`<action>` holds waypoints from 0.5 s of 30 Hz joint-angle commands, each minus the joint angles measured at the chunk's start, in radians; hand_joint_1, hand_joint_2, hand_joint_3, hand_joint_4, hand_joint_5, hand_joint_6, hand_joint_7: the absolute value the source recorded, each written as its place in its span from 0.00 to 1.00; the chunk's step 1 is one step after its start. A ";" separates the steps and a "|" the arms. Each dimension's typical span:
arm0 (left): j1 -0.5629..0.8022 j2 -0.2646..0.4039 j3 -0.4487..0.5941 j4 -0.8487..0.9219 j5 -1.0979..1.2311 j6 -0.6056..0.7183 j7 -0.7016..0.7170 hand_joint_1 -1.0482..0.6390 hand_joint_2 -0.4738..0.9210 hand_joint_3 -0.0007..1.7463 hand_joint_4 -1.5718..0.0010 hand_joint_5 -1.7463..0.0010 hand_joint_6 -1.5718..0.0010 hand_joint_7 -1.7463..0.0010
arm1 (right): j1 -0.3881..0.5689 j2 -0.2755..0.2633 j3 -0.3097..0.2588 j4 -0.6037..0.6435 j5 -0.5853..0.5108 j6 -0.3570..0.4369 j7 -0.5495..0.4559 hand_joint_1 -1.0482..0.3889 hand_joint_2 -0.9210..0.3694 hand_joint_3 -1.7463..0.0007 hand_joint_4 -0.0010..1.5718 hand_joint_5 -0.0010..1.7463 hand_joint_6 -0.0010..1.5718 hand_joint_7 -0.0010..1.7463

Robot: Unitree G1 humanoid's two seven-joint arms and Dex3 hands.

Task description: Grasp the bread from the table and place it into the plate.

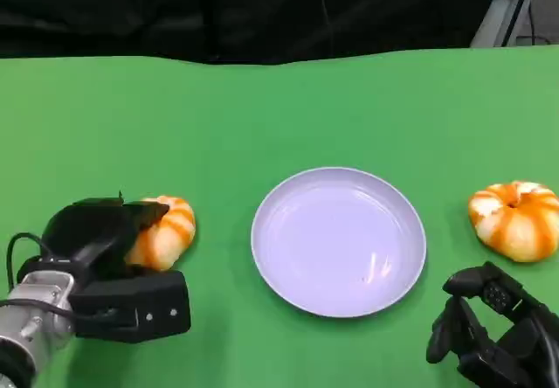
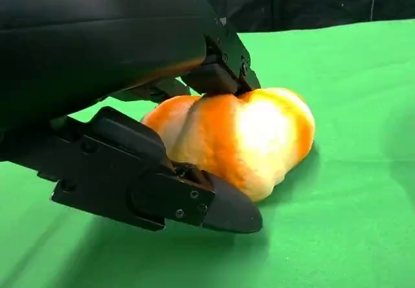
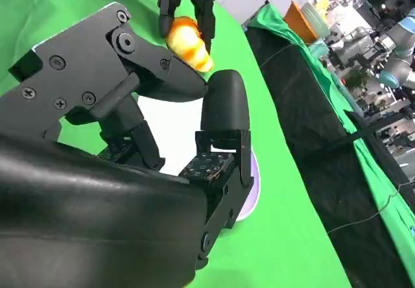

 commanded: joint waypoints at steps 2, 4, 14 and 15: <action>0.004 -0.015 -0.013 0.011 -0.004 0.027 0.013 0.41 1.00 0.05 0.58 0.97 0.58 0.98 | 0.010 -0.016 -0.007 -0.021 0.011 0.006 0.000 0.62 0.28 0.41 0.53 0.99 0.54 0.79; 0.007 -0.020 -0.008 0.013 -0.012 0.022 0.023 0.44 1.00 0.05 0.55 0.97 0.55 0.97 | 0.012 -0.019 -0.007 -0.023 0.009 0.006 0.000 0.62 0.28 0.42 0.53 0.99 0.54 0.79; 0.027 -0.050 0.043 0.018 -0.096 -0.013 0.055 0.59 1.00 0.10 0.34 0.79 0.33 0.95 | 0.018 -0.016 -0.007 -0.029 0.009 0.001 -0.002 0.62 0.28 0.41 0.54 1.00 0.54 0.79; 0.027 -0.050 0.043 0.017 -0.097 -0.014 0.063 0.59 1.00 0.09 0.31 0.76 0.29 0.94 | 0.018 -0.016 -0.007 -0.029 0.010 0.001 0.000 0.62 0.28 0.41 0.54 1.00 0.54 0.79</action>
